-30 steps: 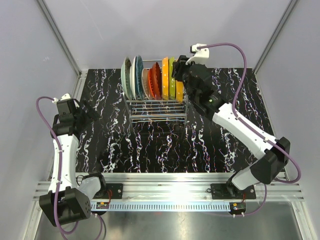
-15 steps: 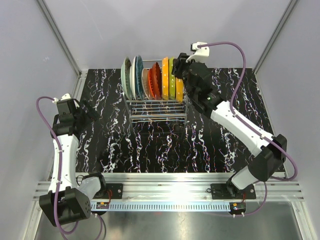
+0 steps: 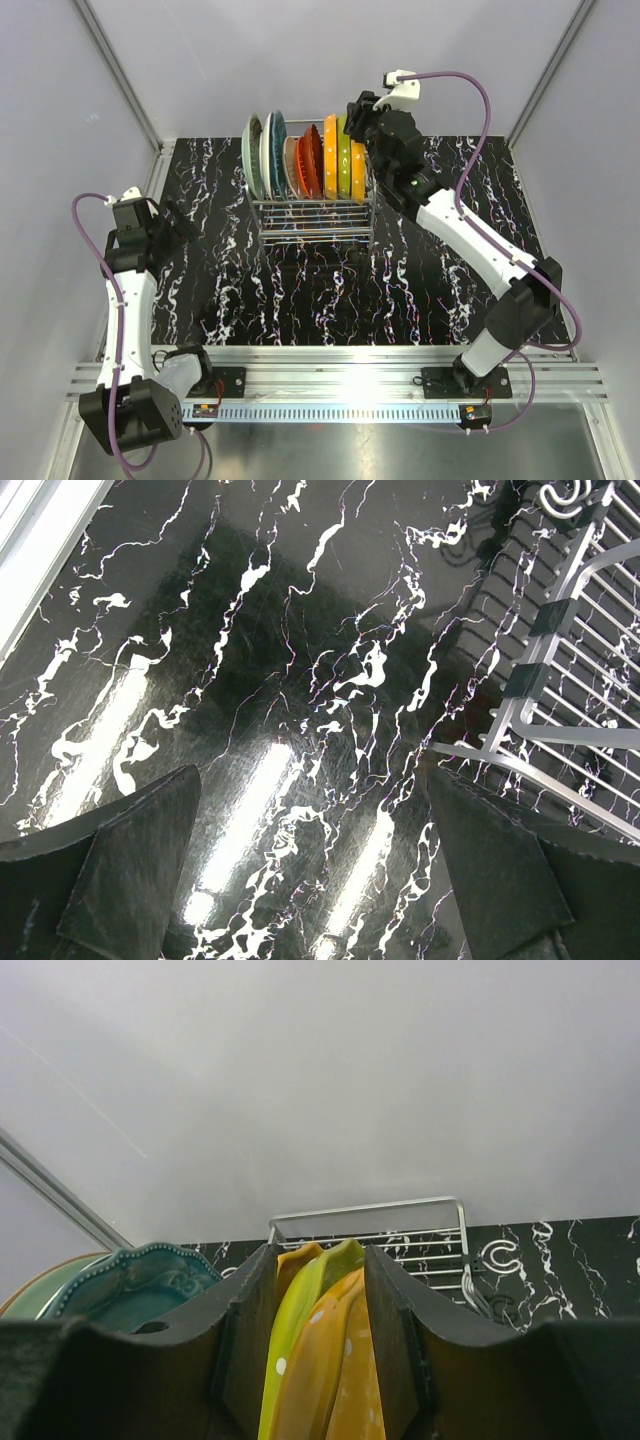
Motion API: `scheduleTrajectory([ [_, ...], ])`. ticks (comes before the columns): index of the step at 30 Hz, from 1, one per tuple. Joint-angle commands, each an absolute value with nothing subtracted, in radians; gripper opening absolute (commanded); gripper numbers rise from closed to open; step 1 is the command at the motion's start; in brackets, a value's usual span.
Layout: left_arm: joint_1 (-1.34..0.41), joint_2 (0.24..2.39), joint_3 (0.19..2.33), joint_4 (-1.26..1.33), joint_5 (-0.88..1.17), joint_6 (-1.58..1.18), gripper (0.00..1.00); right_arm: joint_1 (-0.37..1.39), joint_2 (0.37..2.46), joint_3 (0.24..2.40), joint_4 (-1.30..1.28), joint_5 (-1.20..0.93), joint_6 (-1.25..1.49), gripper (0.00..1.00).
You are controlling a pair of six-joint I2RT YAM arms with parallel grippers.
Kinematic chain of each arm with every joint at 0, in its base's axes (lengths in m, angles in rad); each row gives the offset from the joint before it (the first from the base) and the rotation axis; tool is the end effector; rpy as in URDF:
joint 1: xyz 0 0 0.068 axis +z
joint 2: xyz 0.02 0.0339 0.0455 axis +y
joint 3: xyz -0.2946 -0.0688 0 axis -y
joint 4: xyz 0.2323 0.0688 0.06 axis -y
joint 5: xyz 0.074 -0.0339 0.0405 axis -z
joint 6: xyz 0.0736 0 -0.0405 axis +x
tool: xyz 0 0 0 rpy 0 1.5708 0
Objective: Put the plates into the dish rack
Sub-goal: Insert the plate into the dish rack
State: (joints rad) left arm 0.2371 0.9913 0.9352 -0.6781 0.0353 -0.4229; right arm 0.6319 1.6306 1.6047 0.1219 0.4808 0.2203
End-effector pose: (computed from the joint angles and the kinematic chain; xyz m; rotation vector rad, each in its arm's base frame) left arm 0.1984 0.0453 0.3080 -0.7308 2.1895 -0.1358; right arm 0.3509 0.2147 0.4749 0.0863 1.4922 0.3345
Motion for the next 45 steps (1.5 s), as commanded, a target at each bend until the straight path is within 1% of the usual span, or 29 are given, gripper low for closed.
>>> scheduleTrajectory([
  [1, 0.233, 0.969, 0.928, -0.623, 0.063, -0.410, 0.99, 0.627, 1.677, 1.609, 0.110, 0.453, 0.218, 0.48],
  [8, 0.233, 0.969, 0.930, -0.621, 0.067, -0.410, 0.99, 0.608, 1.735, 1.632, 0.103, 0.442, 0.215, 0.49],
  [13, 0.233, 0.969, 0.927, -0.618, 0.069, -0.408, 0.99, 0.558, 1.773, 1.698, 0.074, 0.396, 0.212, 0.51],
  [19, 0.235, 0.971, 0.928, -0.620, 0.069, -0.406, 0.99, 0.540, 1.799, 1.770, 0.048, 0.359, 0.198, 0.53],
  [30, 0.233, 0.973, 0.927, -0.618, 0.078, -0.407, 0.99, 0.538, 1.747, 1.763, 0.015, 0.328, 0.192, 0.55],
  [32, 0.233, 0.973, 0.927, -0.617, 0.081, -0.405, 0.99, 0.538, 1.741, 1.787, 0.006, 0.321, 0.178, 0.56],
  [33, 0.235, 0.973, 0.927, -0.617, 0.081, -0.403, 0.99, 0.538, 1.740, 1.798, -0.049, 0.322, 0.172, 0.57],
  [36, 0.233, 0.973, 0.925, -0.617, 0.086, -0.403, 0.99, 0.538, 1.724, 1.828, -0.092, 0.318, 0.157, 0.58],
  [45, 0.233, 0.973, 0.927, -0.615, 0.083, -0.405, 0.99, 0.538, 1.666, 1.887, -0.164, 0.273, 0.147, 0.61],
])
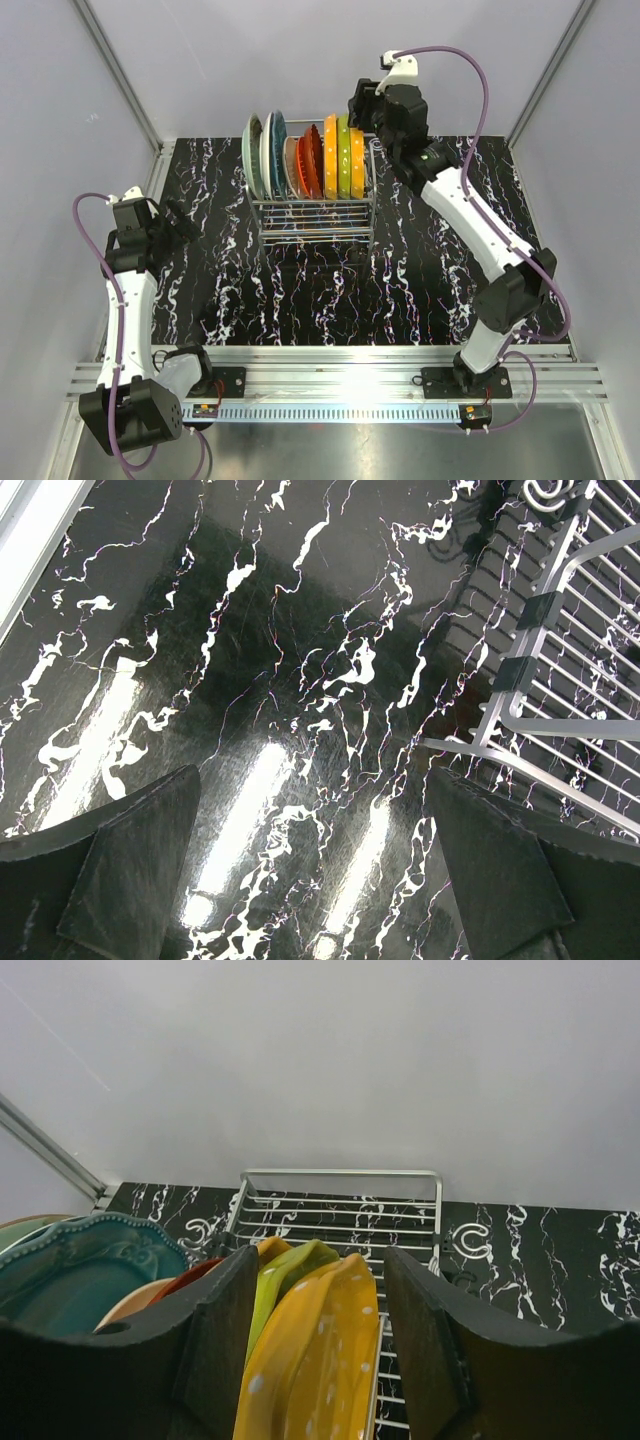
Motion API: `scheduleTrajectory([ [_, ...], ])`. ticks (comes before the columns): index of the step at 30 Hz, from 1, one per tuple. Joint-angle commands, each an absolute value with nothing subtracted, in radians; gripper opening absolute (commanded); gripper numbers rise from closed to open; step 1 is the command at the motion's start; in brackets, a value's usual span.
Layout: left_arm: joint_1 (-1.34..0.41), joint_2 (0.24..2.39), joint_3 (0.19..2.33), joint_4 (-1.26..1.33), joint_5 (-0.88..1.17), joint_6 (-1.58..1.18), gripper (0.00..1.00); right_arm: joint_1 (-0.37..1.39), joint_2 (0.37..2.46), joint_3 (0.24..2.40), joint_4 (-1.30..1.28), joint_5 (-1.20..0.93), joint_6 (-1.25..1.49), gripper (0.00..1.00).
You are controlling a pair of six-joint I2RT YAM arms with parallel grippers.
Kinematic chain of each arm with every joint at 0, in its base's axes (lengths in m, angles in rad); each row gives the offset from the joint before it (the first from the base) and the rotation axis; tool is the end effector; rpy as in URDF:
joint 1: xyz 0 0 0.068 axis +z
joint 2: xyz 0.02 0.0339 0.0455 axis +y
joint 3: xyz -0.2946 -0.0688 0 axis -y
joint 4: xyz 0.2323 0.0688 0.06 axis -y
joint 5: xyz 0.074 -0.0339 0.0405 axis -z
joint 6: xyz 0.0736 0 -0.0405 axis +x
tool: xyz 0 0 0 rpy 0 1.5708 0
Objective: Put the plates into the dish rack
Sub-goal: Insert the plate into the dish rack
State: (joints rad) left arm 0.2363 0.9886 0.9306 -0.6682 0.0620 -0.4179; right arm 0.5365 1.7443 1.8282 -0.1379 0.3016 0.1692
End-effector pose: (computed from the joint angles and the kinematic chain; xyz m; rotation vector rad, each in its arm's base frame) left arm 0.1991 0.0432 0.3081 -0.7088 2.1889 -0.1648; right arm 0.3905 0.2068 0.4751 -0.0663 1.6292 0.2983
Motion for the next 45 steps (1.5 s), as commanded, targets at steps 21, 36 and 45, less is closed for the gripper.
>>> scheduleTrajectory([
  [21, 0.230, 0.979, 0.923, -0.617, 0.063, -0.403, 0.99, 0.540, 1.594, 1.585, 0.026, 0.196, 0.133, 0.69],
  [36, 0.227, 0.979, 0.923, -0.615, 0.074, -0.402, 0.99, 0.540, 1.663, 1.635, 0.008, 0.221, 0.133, 0.72],
  [45, 0.226, 0.977, 0.923, -0.614, 0.067, -0.402, 0.99, 0.541, 1.700, 1.723, -0.037, 0.225, 0.161, 0.72],
])
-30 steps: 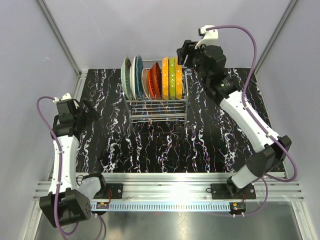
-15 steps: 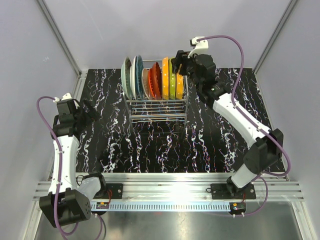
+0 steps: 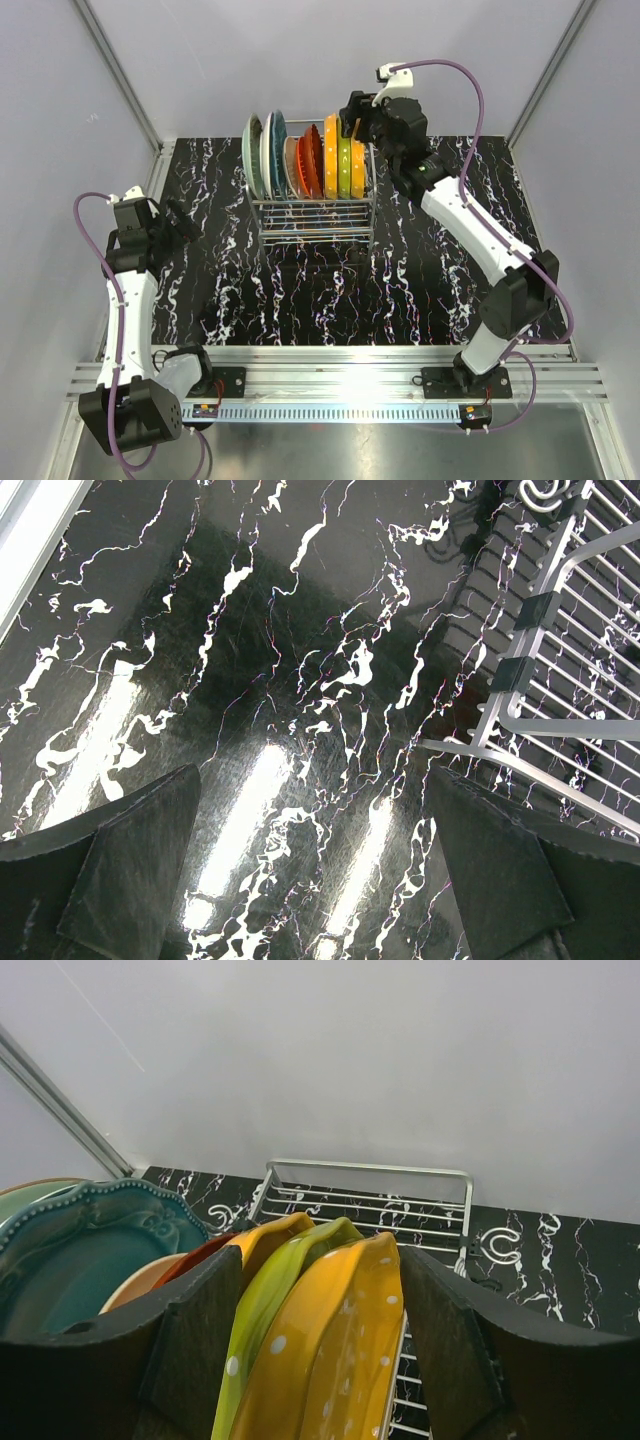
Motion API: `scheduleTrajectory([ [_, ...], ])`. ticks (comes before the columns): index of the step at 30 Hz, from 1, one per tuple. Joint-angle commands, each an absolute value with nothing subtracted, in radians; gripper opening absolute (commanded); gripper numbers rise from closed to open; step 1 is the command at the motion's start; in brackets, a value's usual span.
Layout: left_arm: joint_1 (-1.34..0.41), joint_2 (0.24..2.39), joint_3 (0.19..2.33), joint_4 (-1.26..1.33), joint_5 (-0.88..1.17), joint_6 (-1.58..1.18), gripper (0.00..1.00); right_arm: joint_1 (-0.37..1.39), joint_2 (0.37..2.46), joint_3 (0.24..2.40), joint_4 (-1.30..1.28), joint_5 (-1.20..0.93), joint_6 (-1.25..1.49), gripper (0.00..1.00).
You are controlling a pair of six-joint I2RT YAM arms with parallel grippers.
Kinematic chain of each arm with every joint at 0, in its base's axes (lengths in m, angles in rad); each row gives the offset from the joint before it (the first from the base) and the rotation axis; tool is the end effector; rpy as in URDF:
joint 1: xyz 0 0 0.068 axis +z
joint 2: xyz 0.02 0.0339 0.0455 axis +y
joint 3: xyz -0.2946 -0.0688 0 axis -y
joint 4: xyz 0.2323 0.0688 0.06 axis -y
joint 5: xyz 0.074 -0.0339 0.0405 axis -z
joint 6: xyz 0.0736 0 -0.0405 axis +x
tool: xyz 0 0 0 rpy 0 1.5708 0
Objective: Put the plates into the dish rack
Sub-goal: Insert the plate into the dish rack
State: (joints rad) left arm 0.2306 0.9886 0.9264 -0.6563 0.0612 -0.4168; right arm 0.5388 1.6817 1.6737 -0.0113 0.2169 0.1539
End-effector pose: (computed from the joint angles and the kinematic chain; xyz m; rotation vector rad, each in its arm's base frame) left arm 0.2002 0.0424 0.3079 -0.6992 2.1841 -0.1667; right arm 0.3783 0.2077 0.4616 -0.1377 1.5958 0.3672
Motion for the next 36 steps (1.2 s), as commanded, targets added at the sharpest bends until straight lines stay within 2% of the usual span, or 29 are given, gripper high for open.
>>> scheduleTrajectory([
  [1, 0.227, 0.977, 0.923, -0.617, 0.067, -0.402, 0.99, 0.540, 1.691, 1.726, -0.040, 0.221, 0.164, 0.72],
  [6, 0.222, 0.966, 0.920, -0.601, 0.071, -0.394, 0.99, 0.540, 1.641, 1.732, -0.061, 0.196, 0.183, 0.76],
  [12, 0.219, 0.917, 0.904, -0.568, 0.095, -0.376, 0.99, 0.538, 1.562, 1.755, -0.106, 0.166, 0.202, 0.89],
  [15, 0.215, 0.882, 0.893, -0.551, 0.087, -0.368, 0.99, 0.537, 1.514, 1.738, -0.132, 0.166, 0.212, 0.91],
  [23, 0.124, 0.778, 0.876, -0.515, 0.039, -0.339, 0.99, 0.532, 1.231, 1.455, -0.123, 0.199, 0.251, 1.00],
  [30, 0.020, 0.724, 0.884, -0.523, -0.029, -0.314, 0.99, 0.532, 0.923, 1.059, -0.144, 0.316, 0.302, 1.00],
  [36, -0.020, 0.704, 0.916, -0.589, -0.035, -0.307, 0.99, 0.531, 0.766, 0.911, -0.317, 0.402, 0.337, 1.00],
])
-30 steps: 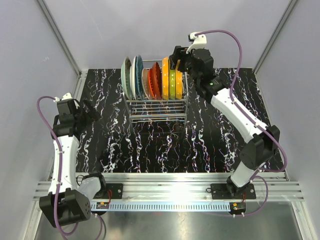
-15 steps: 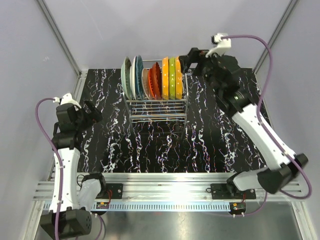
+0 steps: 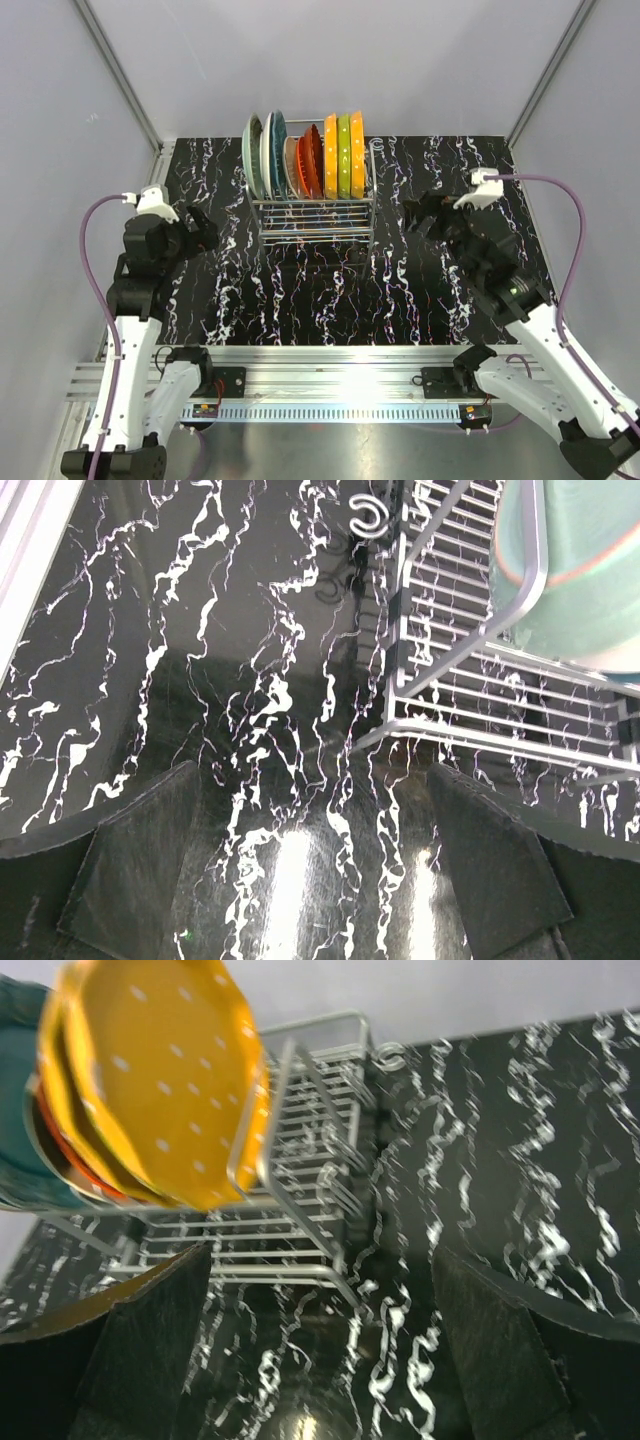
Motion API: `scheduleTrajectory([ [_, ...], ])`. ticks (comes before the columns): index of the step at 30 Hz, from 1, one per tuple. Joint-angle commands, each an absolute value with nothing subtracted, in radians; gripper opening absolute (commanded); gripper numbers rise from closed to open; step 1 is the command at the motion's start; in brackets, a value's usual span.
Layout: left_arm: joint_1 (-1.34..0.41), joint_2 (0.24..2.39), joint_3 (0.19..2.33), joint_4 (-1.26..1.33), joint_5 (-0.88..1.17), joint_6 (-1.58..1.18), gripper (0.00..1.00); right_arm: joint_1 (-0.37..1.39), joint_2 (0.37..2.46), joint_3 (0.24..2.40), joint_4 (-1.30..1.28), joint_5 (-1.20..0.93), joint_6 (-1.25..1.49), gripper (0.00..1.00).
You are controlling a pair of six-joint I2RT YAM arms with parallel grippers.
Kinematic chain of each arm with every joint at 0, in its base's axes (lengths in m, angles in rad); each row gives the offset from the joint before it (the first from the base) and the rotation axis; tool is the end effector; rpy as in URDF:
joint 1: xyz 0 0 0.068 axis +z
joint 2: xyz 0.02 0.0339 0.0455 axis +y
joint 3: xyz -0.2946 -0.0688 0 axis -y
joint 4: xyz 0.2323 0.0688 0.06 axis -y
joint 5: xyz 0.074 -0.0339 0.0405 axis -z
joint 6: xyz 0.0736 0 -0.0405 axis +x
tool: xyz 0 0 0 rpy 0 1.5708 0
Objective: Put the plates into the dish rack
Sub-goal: Insert the plate into the dish rack
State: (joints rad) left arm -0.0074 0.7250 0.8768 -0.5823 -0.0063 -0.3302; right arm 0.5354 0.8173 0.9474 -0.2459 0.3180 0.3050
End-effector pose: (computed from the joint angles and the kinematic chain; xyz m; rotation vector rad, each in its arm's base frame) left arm 0.1542 -0.0007 0.3417 -0.3266 1.9807 -0.2100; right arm 0.1699 0.0740 0.4014 0.0451 1.6932 0.3636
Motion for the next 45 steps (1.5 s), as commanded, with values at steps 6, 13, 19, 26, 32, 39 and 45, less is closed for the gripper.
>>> scheduleTrajectory([
  [6, -0.038, 0.608, 0.828, -0.561, -0.034, -0.288, 0.99, 0.531, 0.721, 0.838, -0.403, 0.468, 0.374, 1.00],
  [13, -0.048, 0.594, 0.831, -0.557, -0.063, -0.276, 0.99, 0.531, 0.753, 0.854, -0.448, 0.547, 0.449, 1.00],
  [19, -0.048, 0.580, 0.830, -0.554, -0.074, -0.278, 0.99, 0.531, 0.816, 0.922, -0.537, 0.682, 0.532, 1.00],
  [26, -0.049, 0.551, 0.822, -0.546, -0.081, -0.281, 0.99, 0.532, 0.812, 0.948, -0.591, 0.742, 0.571, 1.00],
  [32, -0.051, 0.542, 0.821, -0.549, -0.081, -0.281, 0.99, 0.532, 0.781, 0.928, -0.566, 0.739, 0.563, 1.00],
  [39, -0.060, 0.526, 0.818, -0.546, -0.094, -0.281, 0.99, 0.531, 0.792, 0.936, -0.575, 0.753, 0.572, 1.00],
  [45, -0.061, 0.528, 0.819, -0.548, -0.104, -0.281, 0.99, 0.532, 0.801, 0.937, -0.574, 0.753, 0.569, 1.00],
])
